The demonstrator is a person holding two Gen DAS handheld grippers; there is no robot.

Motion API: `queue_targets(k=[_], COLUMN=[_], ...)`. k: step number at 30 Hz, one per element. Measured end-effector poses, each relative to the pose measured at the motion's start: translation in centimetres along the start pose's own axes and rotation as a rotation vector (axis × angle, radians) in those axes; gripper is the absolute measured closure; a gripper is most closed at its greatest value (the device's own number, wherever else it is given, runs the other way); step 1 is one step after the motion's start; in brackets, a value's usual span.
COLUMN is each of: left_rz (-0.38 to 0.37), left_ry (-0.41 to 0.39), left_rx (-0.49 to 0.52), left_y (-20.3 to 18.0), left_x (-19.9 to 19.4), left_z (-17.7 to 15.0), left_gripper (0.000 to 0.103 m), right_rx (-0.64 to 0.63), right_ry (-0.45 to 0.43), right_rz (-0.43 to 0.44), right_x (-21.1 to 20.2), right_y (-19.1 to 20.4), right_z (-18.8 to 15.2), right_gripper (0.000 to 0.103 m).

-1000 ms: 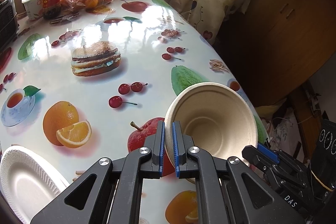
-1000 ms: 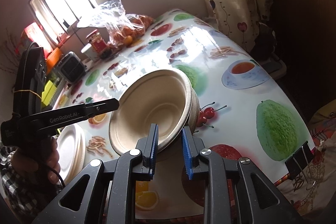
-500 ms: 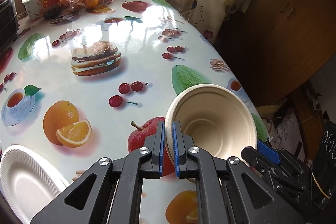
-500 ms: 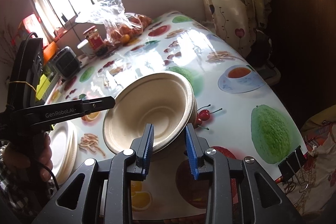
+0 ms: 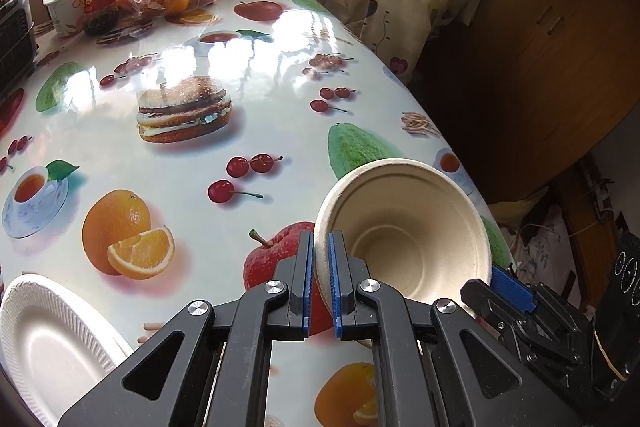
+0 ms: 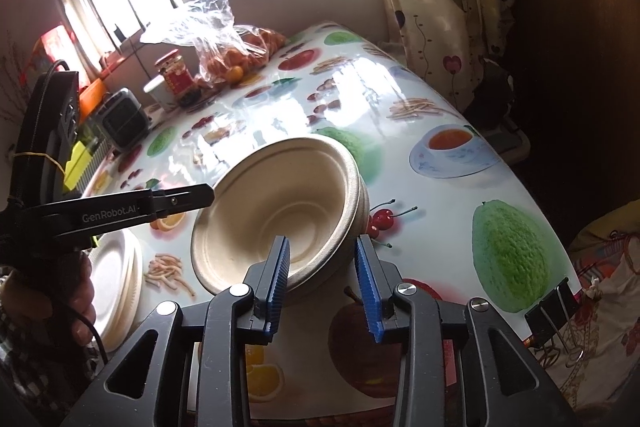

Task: Organize plates and bowls
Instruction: 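Lower the held bowl into the nested bowls with the left gripper, then open the left gripper and regrip the rim of the bowl stack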

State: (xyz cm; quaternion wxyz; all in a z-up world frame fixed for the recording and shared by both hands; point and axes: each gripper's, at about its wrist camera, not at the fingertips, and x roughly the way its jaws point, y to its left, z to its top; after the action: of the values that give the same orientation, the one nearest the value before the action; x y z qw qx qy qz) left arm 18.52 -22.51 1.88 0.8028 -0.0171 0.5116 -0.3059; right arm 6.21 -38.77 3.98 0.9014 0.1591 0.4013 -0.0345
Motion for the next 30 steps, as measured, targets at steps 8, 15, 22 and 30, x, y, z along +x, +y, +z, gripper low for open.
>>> queue_targets(k=[8,15,22,30], left_rz=[-0.001,0.001,0.0,0.011], left_ry=[0.0,-0.002,-0.009,-0.021], left_rx=[-0.003,-0.006,-0.017,-0.017], left_y=[0.0,0.2,0.3,0.2], left_x=[0.0,-0.1,-0.2,-0.3], left_z=[0.0,0.0,-0.1,-0.3], left_gripper=[0.096,0.088,0.076,0.065], right_rx=[0.0,0.027,0.065,0.077], right_ry=[-0.005,-0.033,-0.047,-0.042], right_rz=[-0.005,0.009,0.002,0.008], right_x=[0.0,-0.8,-1.1,-0.8], right_y=[-0.1,-0.8,-2.0,-2.5], right_z=[-0.1,0.0,0.0,-0.1], right_gripper=[0.065,0.062,0.062,0.062])
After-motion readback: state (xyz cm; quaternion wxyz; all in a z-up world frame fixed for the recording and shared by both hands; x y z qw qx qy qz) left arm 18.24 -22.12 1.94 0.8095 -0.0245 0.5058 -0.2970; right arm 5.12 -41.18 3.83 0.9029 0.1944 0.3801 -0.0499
